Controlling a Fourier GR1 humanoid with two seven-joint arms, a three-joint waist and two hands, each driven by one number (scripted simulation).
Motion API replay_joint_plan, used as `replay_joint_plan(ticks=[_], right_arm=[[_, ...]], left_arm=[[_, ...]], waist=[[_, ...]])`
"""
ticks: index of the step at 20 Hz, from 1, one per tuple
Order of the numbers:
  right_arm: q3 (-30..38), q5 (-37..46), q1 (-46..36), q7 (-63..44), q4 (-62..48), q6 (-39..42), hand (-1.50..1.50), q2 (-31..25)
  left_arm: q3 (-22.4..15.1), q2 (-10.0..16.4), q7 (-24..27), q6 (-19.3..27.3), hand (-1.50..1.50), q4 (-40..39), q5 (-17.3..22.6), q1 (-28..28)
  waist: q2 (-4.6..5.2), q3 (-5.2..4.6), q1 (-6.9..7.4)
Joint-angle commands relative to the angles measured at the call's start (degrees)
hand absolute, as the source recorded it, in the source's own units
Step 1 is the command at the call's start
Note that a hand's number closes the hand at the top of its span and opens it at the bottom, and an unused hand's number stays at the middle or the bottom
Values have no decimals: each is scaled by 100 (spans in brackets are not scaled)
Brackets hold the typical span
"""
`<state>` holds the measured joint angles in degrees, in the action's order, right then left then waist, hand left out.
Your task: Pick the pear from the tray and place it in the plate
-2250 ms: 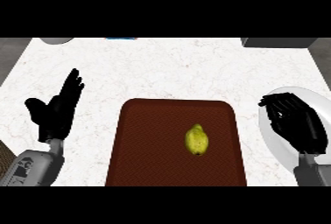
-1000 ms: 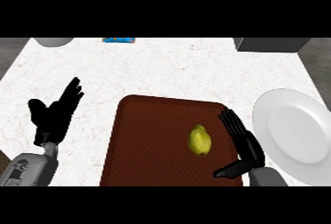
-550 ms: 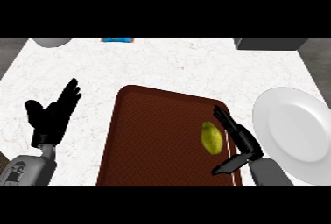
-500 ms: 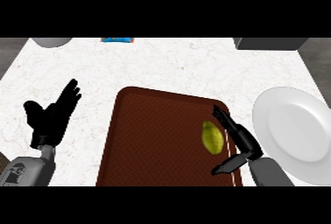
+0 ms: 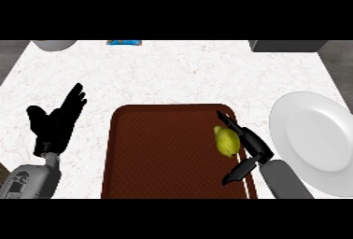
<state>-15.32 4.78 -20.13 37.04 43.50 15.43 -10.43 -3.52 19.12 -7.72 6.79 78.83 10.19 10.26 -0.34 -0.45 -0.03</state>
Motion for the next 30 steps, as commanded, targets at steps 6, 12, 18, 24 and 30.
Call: replay_joint_plan(ticks=[6,12,18,24,30], right_arm=[[90,609,-250,-550,-111,-226,-150,545],[301,915,-955,-474,-1004,-572,-150,871],[40,1179,-502,-381,-289,-24,150,586],[73,1413,-770,-310,-217,-241,150,1024],[193,1305,-464,0,-275,-549,150,1035]], left_arm=[[287,-251,103,-241,0,-94,-262,-62],[306,-310,-19,-268,0,-39,-431,49],[220,-514,-146,-227,0,257,-580,-212],[282,-638,-97,-262,0,184,-688,-174],[654,-488,-272,-549,0,291,-632,-92]], waist=[[36,46,24],[45,47,46],[27,45,7],[33,46,24],[35,46,25]])
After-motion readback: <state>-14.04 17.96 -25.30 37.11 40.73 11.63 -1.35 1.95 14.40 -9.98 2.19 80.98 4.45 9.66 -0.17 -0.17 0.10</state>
